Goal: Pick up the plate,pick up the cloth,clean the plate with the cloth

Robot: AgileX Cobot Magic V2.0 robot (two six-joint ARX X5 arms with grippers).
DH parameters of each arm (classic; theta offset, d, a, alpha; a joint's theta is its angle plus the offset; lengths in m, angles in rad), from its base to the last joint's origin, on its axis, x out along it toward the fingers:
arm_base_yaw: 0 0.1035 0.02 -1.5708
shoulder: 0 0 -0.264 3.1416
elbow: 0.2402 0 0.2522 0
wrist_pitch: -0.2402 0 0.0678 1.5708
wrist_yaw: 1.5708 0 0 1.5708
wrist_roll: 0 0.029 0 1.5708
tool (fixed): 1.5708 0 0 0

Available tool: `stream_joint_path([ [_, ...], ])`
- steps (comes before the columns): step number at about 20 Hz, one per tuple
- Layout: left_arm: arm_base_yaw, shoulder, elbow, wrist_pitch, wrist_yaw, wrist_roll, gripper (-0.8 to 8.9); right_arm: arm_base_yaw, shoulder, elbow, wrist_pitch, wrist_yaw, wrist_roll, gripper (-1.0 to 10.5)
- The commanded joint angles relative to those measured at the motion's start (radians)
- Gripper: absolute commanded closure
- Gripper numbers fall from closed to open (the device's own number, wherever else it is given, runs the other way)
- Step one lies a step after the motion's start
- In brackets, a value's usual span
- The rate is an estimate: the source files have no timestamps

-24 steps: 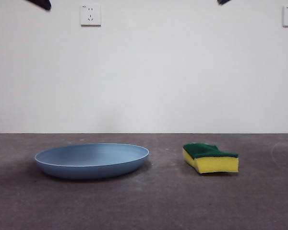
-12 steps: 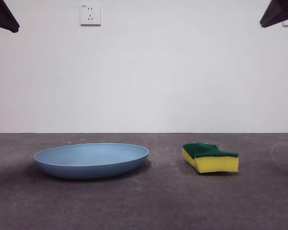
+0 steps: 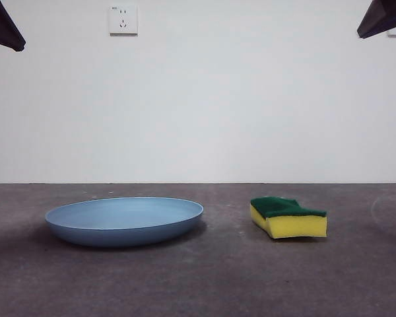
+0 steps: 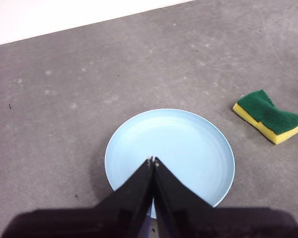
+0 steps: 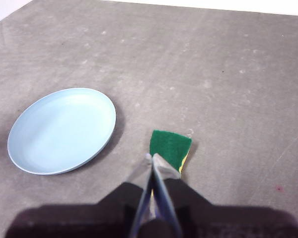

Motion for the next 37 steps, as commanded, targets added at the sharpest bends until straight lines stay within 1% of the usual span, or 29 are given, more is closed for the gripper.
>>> stream_joint_path([
  [1,0.005,-0.045,0.0,-0.004,-0.006,0.053,8.15,0.0,-0.001,-0.006,0.004,-0.001,0.01,9.5],
  [3,0.034,-0.098,-0.002,0.0,0.011,0.056,8.15,0.0,0.0,-0.006,0.004,-0.001,0.01,9.5],
  [5,0.085,-0.152,-0.022,0.025,0.056,0.056,8.16,0.0,-0.001,-0.006,0.004,-0.001,0.01,9.5],
  [8,0.196,-0.268,-0.124,0.095,0.114,0.047,8.15,0.0,0.0,-0.006,0.004,-0.001,0.01,9.5],
  [11,0.264,-0.389,-0.26,0.137,0.114,0.03,8.15,0.0,0.0,-0.006,0.004,-0.001,0.01,9.5],
  [15,0.313,-0.536,-0.422,0.155,0.109,0.031,8.15,0.0,0.0,-0.006,0.004,-0.001,0.01,9.5],
  [21,0.321,-0.674,-0.591,0.178,0.107,0.027,8.15,0.0,0.0,-0.006,0.004,-0.001,0.01,9.5],
  [24,0.321,-0.675,-0.64,0.223,0.107,0.014,8.15,0.0,0.0,-0.006,0.004,-0.001,0.01,9.5],
  [37,0.321,-0.675,-0.658,0.216,0.106,0.015,8.15,0.0,0.0,-0.006,0.004,-0.001,0.01,9.5],
])
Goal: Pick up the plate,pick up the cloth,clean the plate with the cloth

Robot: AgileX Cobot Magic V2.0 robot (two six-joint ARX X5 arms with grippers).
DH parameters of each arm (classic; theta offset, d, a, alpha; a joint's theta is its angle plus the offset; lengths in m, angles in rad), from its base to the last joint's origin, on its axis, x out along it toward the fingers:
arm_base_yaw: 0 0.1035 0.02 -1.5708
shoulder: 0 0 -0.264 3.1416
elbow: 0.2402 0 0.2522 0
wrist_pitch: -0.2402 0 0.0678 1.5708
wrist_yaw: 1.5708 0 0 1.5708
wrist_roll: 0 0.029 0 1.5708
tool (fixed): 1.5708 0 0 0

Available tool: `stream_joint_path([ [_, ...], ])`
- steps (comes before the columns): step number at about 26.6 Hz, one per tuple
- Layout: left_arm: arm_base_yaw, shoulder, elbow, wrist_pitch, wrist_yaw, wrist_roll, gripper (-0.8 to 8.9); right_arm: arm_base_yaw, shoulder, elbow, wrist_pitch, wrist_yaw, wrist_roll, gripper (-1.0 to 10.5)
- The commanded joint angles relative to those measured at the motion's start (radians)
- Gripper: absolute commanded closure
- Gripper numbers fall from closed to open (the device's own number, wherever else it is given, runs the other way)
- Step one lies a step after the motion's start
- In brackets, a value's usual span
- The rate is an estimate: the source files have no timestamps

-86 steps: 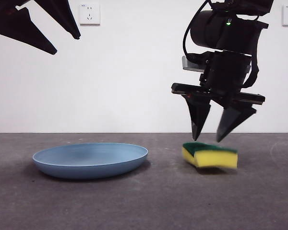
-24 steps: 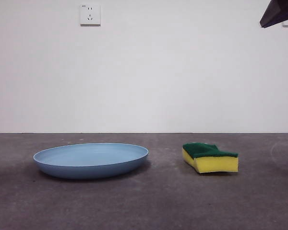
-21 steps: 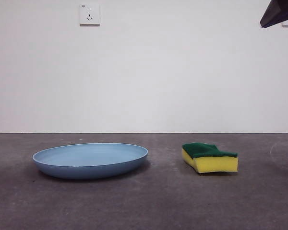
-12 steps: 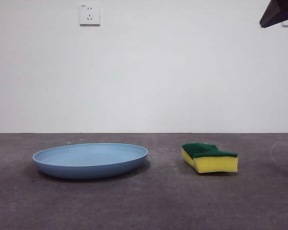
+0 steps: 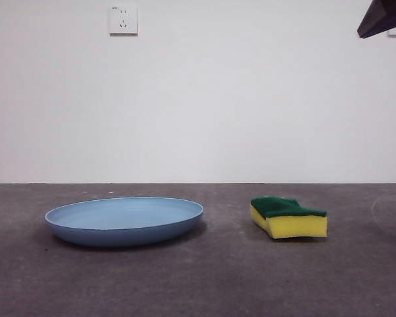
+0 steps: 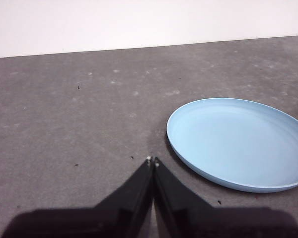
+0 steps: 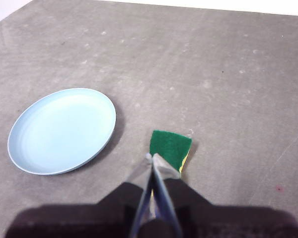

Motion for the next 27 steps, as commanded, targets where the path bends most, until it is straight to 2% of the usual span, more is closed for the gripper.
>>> stream_joint_path([
  [1,0.005,-0.003,-0.016,0.002,-0.002,-0.003,8.15,0.0,-0.001,-0.006,0.004,-0.001,0.009,9.5],
  [9,0.005,-0.003,-0.016,0.002,-0.002,-0.003,8.15,0.0,-0.003,-0.006,0.003,0.0,0.001,9.5],
  [11,0.005,-0.003,-0.016,0.003,-0.001,-0.003,8.15,-0.023,-0.037,-0.006,-0.001,0.024,-0.129,9.5],
  [13,0.005,-0.003,-0.016,0.004,-0.002,-0.003,8.16,-0.079,-0.078,-0.009,-0.001,0.017,-0.187,9.5],
  [15,0.005,-0.003,-0.016,0.005,-0.001,-0.003,8.16,-0.159,-0.135,-0.029,0.0,0.008,-0.17,9.5],
  [18,0.005,-0.003,-0.016,0.005,-0.001,-0.003,8.15,-0.296,-0.267,-0.13,0.052,-0.116,-0.167,9.5],
  [24,0.005,-0.003,-0.016,0.005,-0.001,-0.003,8.15,-0.378,-0.456,-0.338,0.222,-0.141,-0.166,9.5],
  [27,0.005,-0.003,-0.016,0.005,-0.001,-0.003,8.15,-0.402,-0.539,-0.44,0.269,-0.141,-0.14,9.5],
])
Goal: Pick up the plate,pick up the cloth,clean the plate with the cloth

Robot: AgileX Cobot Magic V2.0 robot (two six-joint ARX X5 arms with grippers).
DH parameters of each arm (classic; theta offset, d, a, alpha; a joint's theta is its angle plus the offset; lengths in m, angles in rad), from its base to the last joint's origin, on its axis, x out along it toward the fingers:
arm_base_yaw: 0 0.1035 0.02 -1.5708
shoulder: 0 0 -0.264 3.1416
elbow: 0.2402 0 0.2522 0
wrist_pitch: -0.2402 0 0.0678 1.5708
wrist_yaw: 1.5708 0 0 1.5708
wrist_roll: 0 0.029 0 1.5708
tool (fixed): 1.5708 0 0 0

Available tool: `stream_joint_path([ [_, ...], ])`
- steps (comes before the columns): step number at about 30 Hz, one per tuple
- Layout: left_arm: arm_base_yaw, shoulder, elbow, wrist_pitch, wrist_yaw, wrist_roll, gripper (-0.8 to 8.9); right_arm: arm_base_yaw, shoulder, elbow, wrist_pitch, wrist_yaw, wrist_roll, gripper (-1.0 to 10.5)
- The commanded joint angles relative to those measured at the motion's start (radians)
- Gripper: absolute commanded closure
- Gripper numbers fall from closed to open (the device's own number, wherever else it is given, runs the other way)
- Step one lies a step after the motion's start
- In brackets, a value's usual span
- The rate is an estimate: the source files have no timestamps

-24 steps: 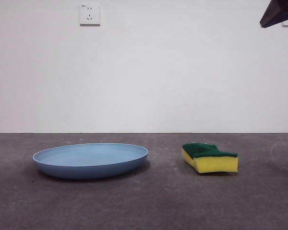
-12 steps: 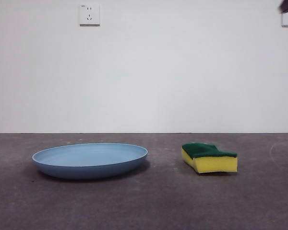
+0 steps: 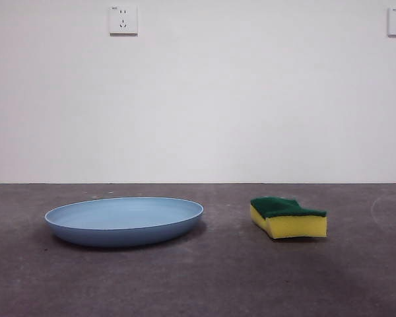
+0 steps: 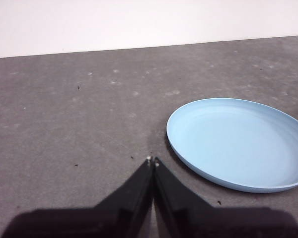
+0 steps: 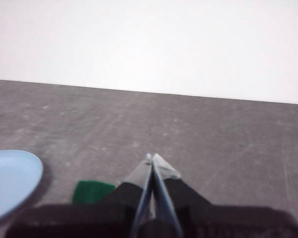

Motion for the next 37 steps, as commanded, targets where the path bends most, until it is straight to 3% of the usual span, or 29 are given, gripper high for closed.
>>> stream_joint_path([
  [1,0.005,-0.003,-0.016,0.004,-0.001,-0.003,8.15,-0.018,-0.071,-0.101,0.027,-0.003,0.028,9.5],
  [11,0.005,-0.003,-0.016,0.004,-0.001,-0.003,8.16,-0.036,-0.219,-0.286,0.033,-0.053,0.039,9.5],
  [19,0.005,-0.003,-0.016,0.004,-0.002,-0.003,8.16,-0.036,-0.222,-0.35,0.034,-0.053,0.085,9.5],
  [23,0.005,-0.003,-0.016,0.004,-0.002,-0.003,8.15,-0.034,-0.222,-0.35,0.034,-0.053,0.098,9.5],
  [26,0.005,-0.003,-0.016,0.005,-0.001,-0.003,8.15,-0.034,-0.222,-0.35,0.035,-0.051,0.148,9.5],
  [37,0.005,-0.003,-0.015,0.005,-0.001,-0.003,8.15,-0.034,-0.222,-0.35,0.035,-0.045,0.148,9.5],
])
